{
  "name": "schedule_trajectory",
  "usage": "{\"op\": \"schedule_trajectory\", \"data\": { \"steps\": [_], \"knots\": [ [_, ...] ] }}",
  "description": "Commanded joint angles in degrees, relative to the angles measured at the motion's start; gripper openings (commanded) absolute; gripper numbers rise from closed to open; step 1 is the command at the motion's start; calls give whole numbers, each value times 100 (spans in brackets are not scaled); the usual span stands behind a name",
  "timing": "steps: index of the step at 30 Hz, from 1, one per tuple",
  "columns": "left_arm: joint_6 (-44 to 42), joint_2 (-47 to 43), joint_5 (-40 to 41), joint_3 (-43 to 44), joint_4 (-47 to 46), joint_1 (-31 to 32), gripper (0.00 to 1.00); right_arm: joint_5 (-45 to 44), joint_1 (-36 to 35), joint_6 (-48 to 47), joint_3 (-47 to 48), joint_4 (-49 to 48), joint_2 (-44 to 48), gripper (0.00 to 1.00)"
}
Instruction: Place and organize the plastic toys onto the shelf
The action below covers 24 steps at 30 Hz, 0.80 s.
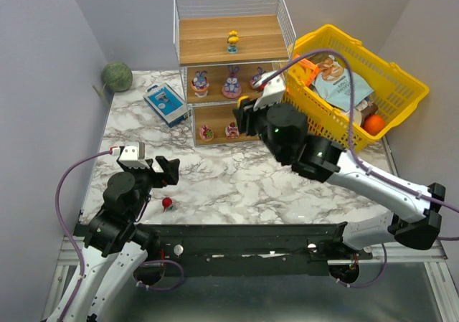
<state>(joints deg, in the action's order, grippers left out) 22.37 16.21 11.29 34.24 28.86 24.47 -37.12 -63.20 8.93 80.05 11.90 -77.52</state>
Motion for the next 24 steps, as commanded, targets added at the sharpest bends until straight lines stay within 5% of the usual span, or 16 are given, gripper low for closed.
{"op": "schedule_trajectory", "data": {
  "steps": [1, 24],
  "knots": [
    [-31, -39, -92, -40, -30, -30, 99, 39, 308, -259, 870, 1050, 123, 1],
    [-22, 93, -127, -49, -39, -30, 99, 645, 1609, -1350, 4624, 2554, -1828, 1]
  ]
}}
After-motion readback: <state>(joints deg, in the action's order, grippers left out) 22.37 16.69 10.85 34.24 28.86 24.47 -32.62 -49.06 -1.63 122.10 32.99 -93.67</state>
